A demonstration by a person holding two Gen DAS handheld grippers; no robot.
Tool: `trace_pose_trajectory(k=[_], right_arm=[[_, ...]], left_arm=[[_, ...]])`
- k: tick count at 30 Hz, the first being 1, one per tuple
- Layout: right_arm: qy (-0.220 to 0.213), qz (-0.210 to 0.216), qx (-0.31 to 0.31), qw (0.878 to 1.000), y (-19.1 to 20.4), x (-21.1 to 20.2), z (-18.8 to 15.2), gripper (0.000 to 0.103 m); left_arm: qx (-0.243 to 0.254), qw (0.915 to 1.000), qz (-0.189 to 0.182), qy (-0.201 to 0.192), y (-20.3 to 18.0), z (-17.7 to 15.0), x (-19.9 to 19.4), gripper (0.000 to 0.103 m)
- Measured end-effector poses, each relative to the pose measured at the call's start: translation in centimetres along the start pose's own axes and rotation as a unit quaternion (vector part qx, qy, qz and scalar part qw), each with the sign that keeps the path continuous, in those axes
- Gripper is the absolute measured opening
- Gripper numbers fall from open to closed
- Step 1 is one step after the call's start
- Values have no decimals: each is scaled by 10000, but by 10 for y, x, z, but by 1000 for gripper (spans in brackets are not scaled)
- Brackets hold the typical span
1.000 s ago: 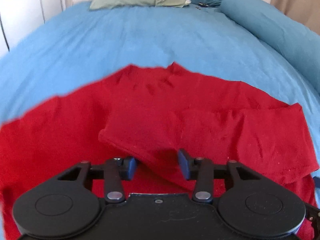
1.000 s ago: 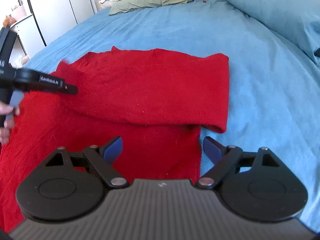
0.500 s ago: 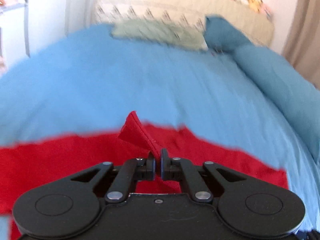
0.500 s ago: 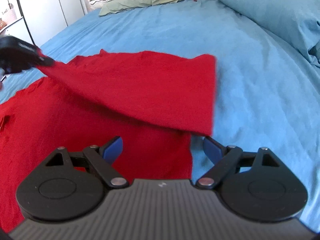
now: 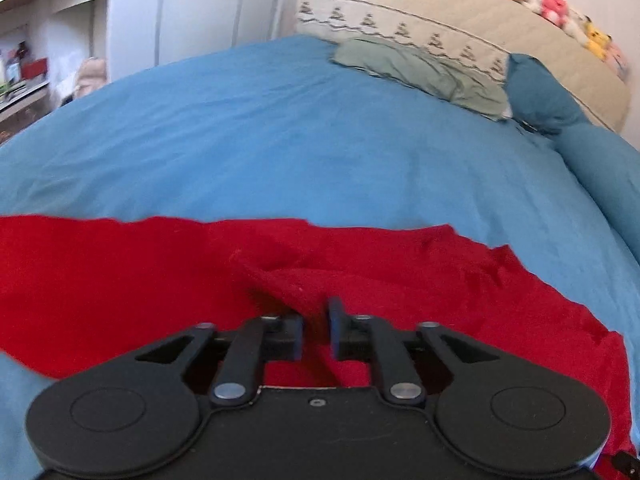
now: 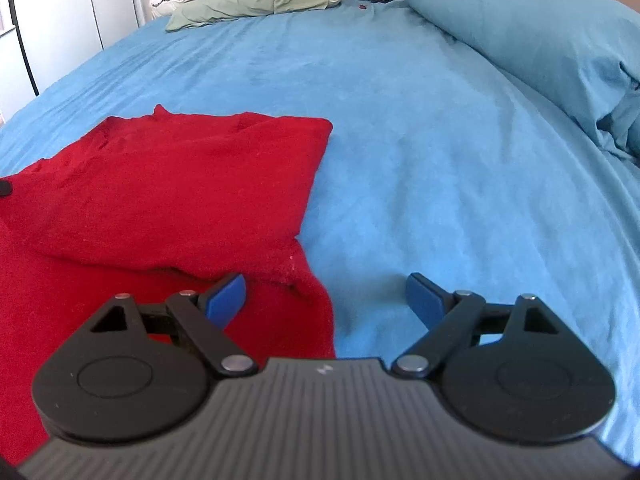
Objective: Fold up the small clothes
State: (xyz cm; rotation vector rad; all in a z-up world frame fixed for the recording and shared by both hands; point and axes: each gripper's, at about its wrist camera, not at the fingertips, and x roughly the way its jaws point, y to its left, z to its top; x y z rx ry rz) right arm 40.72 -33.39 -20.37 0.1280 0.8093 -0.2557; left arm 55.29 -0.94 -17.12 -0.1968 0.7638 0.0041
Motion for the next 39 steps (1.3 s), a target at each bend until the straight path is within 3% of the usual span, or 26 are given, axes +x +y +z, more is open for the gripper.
trace_pose_trajectory(k=[2, 4, 6, 8, 10, 15, 20, 24, 31, 33, 37, 39], right_arm=[[-17, 0, -4, 10000, 0, -4, 2, 103], [-99, 53, 8, 9999, 1, -13, 6, 103], [-261, 193, 52, 9995, 3, -25, 12, 103], [-401, 442, 116, 9981, 8, -31, 21, 103], [-466, 706, 110, 9964, 17, -29, 29, 103], [-436, 1078, -62, 9932, 49, -4, 39, 103], [75, 1099, 46, 9939, 55, 34, 26, 103], [-36, 1005, 100, 9949, 42, 33, 19, 103], [-108, 1085, 132, 9939, 44, 14, 26, 103], [-102, 1135, 134, 9934, 47, 13, 26, 103], [-30, 1097, 164, 9938, 52, 16, 22, 103], [-9, 1102, 245, 9936, 53, 16, 21, 103]], left_arm=[[67, 9998, 172, -72, 4, 3, -11, 52], [274, 9985, 429, -188, 11, 1, -28, 67], [624, 9961, 523, -352, 10, 1, -49, 74], [1008, 9935, 250, -472, -1, 5, -53, 95], [1408, 9887, -74, -517, -14, 5, -56, 102], [1401, 9892, -362, -244, -28, 11, -31, 102], [1397, 9895, -359, -60, -23, 6, -17, 102], [1310, 9909, -300, 0, -9, 2, -19, 102], [1107, 9938, 3, -21, 20, 30, -2, 101], [990, 9947, -104, 245, 25, 35, 13, 94], [938, 9910, -458, 842, 26, 32, 38, 43], [1049, 9894, -532, 853, 21, 25, 37, 32]])
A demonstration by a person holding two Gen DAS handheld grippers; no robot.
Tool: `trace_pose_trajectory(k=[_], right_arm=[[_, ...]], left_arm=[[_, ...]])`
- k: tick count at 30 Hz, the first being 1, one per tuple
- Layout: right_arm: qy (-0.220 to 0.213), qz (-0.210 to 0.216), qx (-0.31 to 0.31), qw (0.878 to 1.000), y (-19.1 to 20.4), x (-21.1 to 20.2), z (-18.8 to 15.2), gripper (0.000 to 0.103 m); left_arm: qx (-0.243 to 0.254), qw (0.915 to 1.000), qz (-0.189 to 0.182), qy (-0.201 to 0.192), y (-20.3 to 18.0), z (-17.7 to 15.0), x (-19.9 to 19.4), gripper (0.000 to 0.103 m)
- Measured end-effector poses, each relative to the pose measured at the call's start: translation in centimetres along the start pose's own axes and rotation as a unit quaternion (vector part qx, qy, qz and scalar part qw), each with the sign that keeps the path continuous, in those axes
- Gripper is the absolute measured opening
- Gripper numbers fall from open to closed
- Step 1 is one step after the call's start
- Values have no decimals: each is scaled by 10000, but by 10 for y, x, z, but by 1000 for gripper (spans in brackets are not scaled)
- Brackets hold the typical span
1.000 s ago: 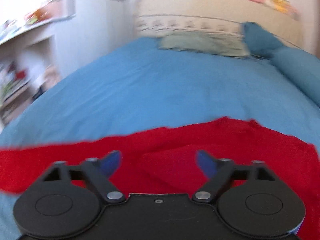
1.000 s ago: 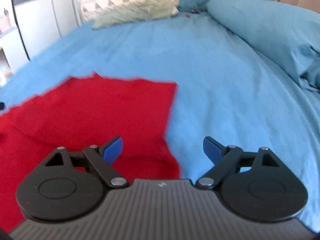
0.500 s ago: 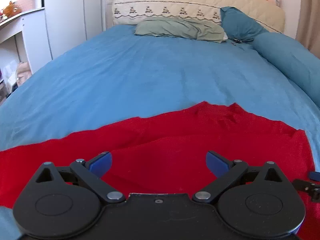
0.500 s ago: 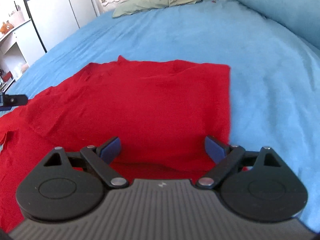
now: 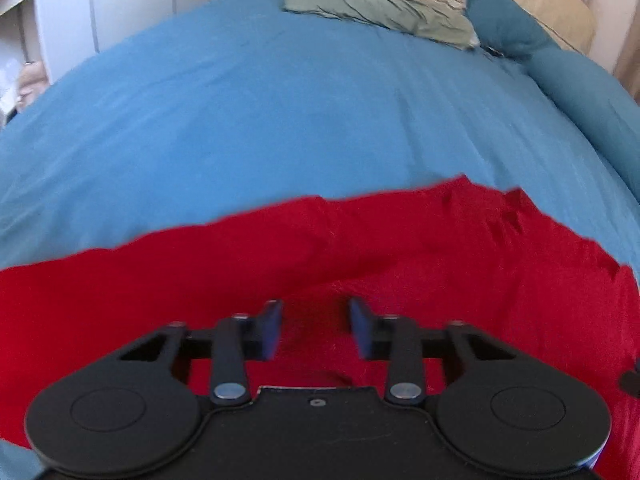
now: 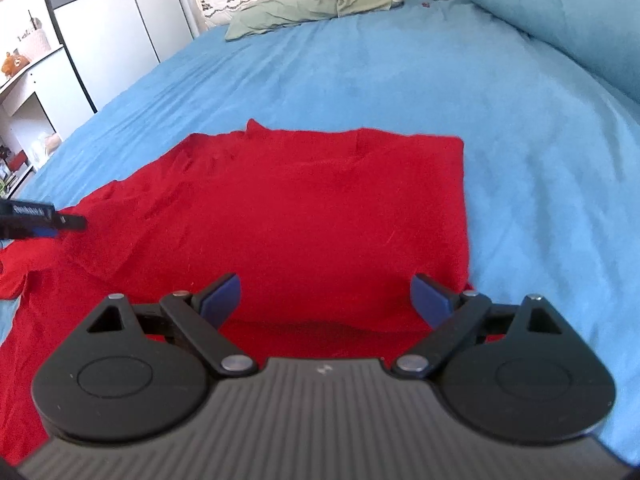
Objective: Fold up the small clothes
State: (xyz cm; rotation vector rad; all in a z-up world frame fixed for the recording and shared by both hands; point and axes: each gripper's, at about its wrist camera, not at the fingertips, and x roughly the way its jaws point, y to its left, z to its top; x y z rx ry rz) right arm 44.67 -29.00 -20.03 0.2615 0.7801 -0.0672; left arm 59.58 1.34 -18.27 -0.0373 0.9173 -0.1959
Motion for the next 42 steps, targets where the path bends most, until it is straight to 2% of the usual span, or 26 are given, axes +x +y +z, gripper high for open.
trace_pose_trajectory(k=[1, 2, 6, 7, 9, 10, 11, 12, 14, 16, 18, 21, 23, 25, 27, 28, 29, 30, 31, 34, 38, 42], right_arm=[[-16, -2, 24, 10000, 1, 0, -1, 103], [-22, 9, 45, 10000, 1, -1, -1, 103], [-15, 17, 51, 10000, 5, 1, -2, 103], [-8, 15, 50, 10000, 5, 2, -2, 103], [-2, 12, 44, 10000, 4, 2, -1, 103], [-4, 8, 46, 10000, 4, 1, -1, 103], [-5, 12, 50, 10000, 4, 1, -1, 103], [-9, 18, 59, 10000, 4, 0, 0, 103], [-16, 21, 56, 10000, 3, -1, -1, 103], [-14, 25, 55, 10000, 4, 1, 0, 103], [-23, 18, 60, 10000, 4, 0, -1, 103], [-27, 13, 78, 10000, 3, 0, -2, 103], [-39, 19, 110, 9999, 2, -2, -3, 103], [-42, 18, 114, 9999, 3, -3, -3, 103], [-43, 23, 93, 9999, 3, -3, -4, 103], [-45, 31, 83, 10000, 2, -4, -4, 103], [-45, 42, 72, 10000, 1, -4, -3, 103], [-45, 49, 55, 10000, 1, -5, -3, 103], [-47, 56, 39, 10000, 0, -5, -3, 103], [-54, 52, -23, 10000, -2, -6, -3, 103], [-73, 7, -48, 10000, -2, -8, -3, 103], [-76, -61, -26, 9999, -3, -5, -3, 103]], left_arm=[[58, 9999, -71, -76, -3, -1, -4, 22], [113, 9997, -195, -119, -7, -3, -9, 17], [655, 9954, -673, -177, -36, -17, -31, 16], [758, 9943, -740, -122, -41, -21, -33, 20], [881, 9931, -768, -2, -51, -31, -35, 36], [923, 9924, -816, 36, -53, -36, -37, 48], [934, 9919, -862, 13, -54, -40, -42, 58], [923, 9920, -864, -54, -54, -43, -47, 62], [889, 9918, -892, -217, -52, -44, -58, 81], [815, 9920, -849, -452, -49, -40, -68, 85], [819, 9925, -777, -473, -47, -31, -66, 84], [946, 9906, -928, -338, -57, -27, -58, 74], [1183, 9874, -1020, -260, -73, -29, -55, 73], [1373, 9860, -927, -177, -90, -33, -48, 72], [1332, 9875, -843, -95, -96, -37, -41, 64], [1249, 9892, -767, -56, -96, -38, -37, 55], [1160, 9907, -710, -32, -96, -37, -33, 39], [1083, 9919, -662, -14, -95, -37, -30, 28], [1037, 9928, -596, 26, -95, -35, -24, 2], [975, 9942, -453, -56, -89, -27, -26, 3], [1304, 9906, -108, -400, -76, -4, -48, 3], [1444, 9883, 339, -366, -50, 12, -38, 3]])
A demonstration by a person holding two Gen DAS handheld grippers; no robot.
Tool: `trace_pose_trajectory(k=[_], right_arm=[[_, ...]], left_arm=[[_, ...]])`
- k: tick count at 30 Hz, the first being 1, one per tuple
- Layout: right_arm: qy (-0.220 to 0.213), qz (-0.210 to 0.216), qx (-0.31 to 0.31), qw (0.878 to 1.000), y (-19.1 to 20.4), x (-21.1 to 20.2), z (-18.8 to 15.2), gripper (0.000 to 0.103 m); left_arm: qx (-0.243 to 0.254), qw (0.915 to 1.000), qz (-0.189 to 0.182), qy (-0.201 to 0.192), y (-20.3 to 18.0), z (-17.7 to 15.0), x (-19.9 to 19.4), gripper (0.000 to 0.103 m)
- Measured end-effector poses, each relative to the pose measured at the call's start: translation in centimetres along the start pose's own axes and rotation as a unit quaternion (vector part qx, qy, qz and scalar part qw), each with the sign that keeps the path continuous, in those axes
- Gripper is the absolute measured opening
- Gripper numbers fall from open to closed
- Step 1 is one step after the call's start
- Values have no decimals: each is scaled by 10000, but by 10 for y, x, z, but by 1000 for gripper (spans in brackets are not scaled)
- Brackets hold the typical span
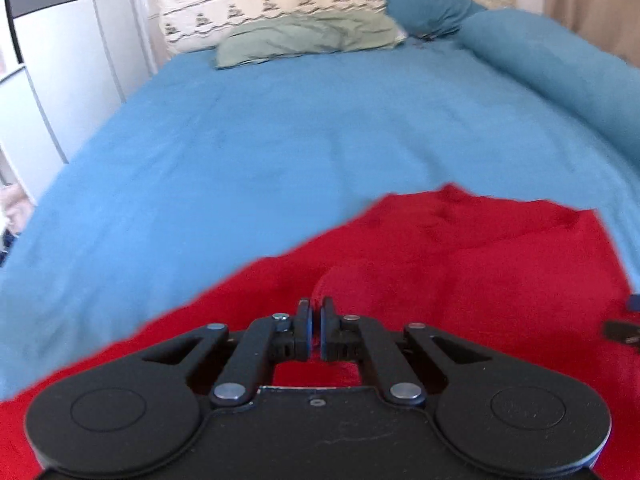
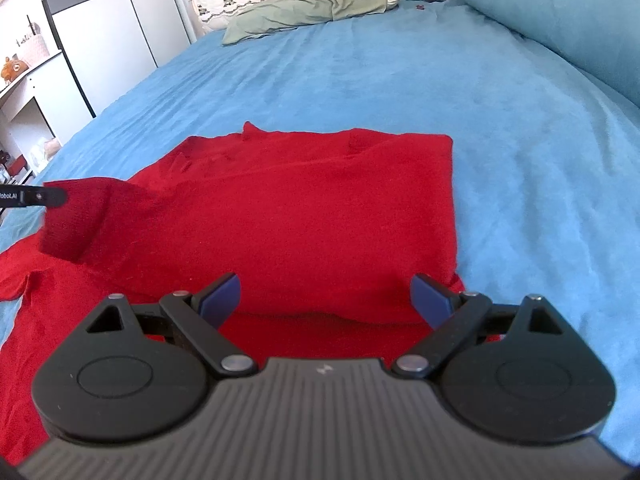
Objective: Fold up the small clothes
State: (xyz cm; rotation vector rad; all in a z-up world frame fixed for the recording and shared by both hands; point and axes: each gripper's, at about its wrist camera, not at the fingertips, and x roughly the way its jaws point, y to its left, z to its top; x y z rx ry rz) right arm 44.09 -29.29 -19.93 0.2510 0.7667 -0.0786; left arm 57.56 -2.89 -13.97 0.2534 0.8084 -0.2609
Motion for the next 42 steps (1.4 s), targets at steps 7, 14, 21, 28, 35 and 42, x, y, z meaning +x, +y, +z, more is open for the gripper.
trace_pose_trajectory(k=[7, 14, 21, 28, 35, 42], right_arm=[[-15, -106, -89, 9999, 1, 8, -5, 103], [-32, -170, -166, 9997, -1, 11, -5, 103], [-249, -163, -444, 9986, 20, -24, 10, 103], [-442, -54, -834, 9955, 75, -78, 23, 103], [-202, 277, -777, 9964, 140, -80, 9, 103], [14, 502, -292, 9983, 191, -60, -21, 103]], left_arm=[[27, 9982, 486, 337, 24, -18, 60, 10], [-243, 9952, 901, 299, 42, -36, 67, 48], [-906, 9933, 620, -359, 59, -42, -10, 74], [-1712, 9814, 648, -581, 84, -66, -88, 103], [-2712, 9556, 1086, -398, 155, -113, -117, 103], [-3851, 9125, 1370, -179, 249, -181, -111, 91]])
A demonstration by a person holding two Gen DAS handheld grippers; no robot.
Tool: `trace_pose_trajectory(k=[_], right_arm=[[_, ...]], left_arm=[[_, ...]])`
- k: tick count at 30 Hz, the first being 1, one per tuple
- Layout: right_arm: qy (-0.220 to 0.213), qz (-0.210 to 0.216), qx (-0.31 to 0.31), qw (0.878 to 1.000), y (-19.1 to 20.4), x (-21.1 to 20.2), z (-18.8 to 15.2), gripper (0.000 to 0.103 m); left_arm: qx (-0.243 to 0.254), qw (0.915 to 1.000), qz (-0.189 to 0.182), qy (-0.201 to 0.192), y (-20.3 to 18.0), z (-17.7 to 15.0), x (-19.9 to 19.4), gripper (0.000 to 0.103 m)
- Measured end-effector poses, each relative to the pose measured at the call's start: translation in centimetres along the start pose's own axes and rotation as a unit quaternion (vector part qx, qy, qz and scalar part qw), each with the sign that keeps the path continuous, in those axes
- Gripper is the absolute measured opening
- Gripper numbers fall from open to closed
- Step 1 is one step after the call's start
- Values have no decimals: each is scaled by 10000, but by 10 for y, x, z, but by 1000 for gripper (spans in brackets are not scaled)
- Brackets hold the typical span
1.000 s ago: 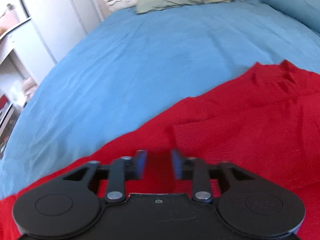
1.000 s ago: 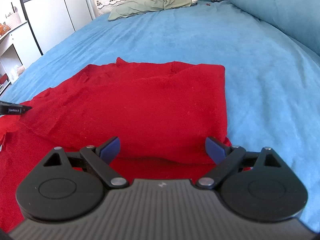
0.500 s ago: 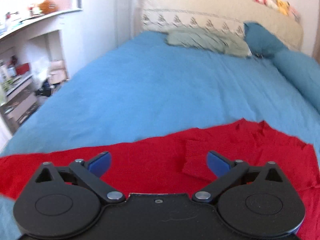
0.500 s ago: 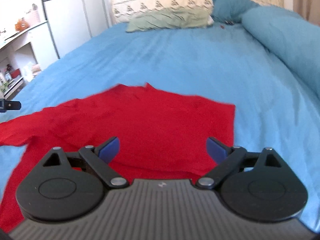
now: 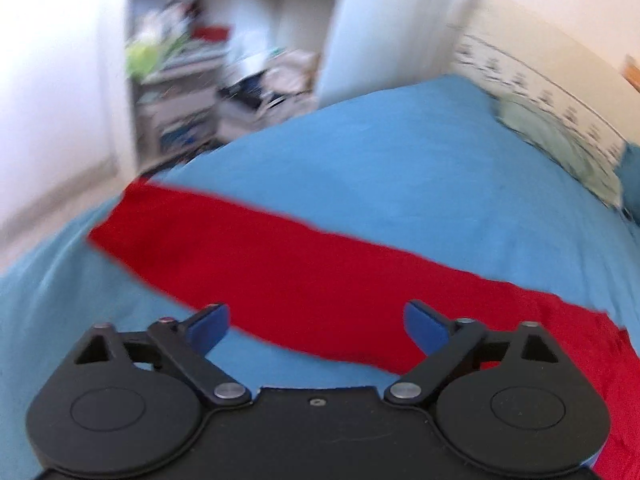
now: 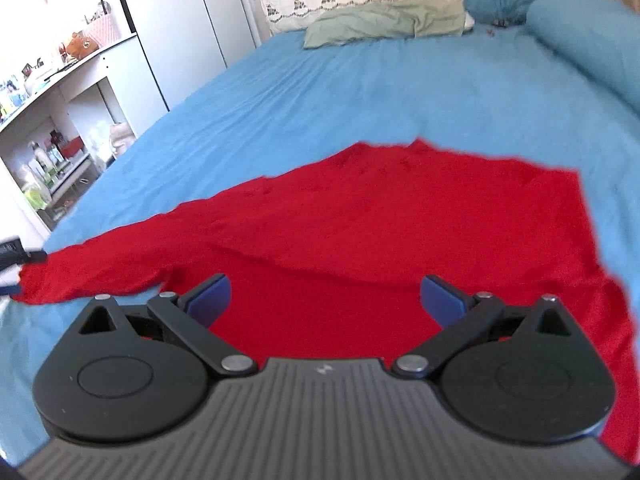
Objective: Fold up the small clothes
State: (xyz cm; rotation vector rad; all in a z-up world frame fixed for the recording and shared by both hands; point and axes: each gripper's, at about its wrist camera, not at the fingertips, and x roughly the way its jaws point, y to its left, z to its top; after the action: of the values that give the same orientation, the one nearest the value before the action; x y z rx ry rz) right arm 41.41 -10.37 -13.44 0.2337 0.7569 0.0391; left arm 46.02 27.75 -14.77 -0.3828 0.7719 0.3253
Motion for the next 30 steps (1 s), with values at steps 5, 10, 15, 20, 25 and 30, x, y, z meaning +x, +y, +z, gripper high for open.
trace_pose_trajectory(k=[5, 10, 15, 20, 25, 30], right_arm=[[134, -124, 62, 9998, 35, 15, -20, 103], [135, -218, 134, 9996, 54, 22, -26, 103], [82, -206, 204, 9995, 60, 24, -25, 103], [38, -221, 230, 9995, 51, 28, -26, 103], [-26, -155, 419, 9990, 30, 29, -20, 103], [-173, -130, 458, 9987, -1, 18, -3, 103]], left_arm=[[-822, 9966, 65, 84, 56, 4, 21, 81], [-1186, 9929, 92, -2, 78, 13, 34, 57], [-1303, 9906, 398, -86, 87, 27, 47, 12], [-1189, 9917, 463, -170, 83, 33, 50, 5], [-875, 9943, 311, -520, 52, 46, 32, 4], [-227, 9960, -156, -851, -21, 56, 0, 4]])
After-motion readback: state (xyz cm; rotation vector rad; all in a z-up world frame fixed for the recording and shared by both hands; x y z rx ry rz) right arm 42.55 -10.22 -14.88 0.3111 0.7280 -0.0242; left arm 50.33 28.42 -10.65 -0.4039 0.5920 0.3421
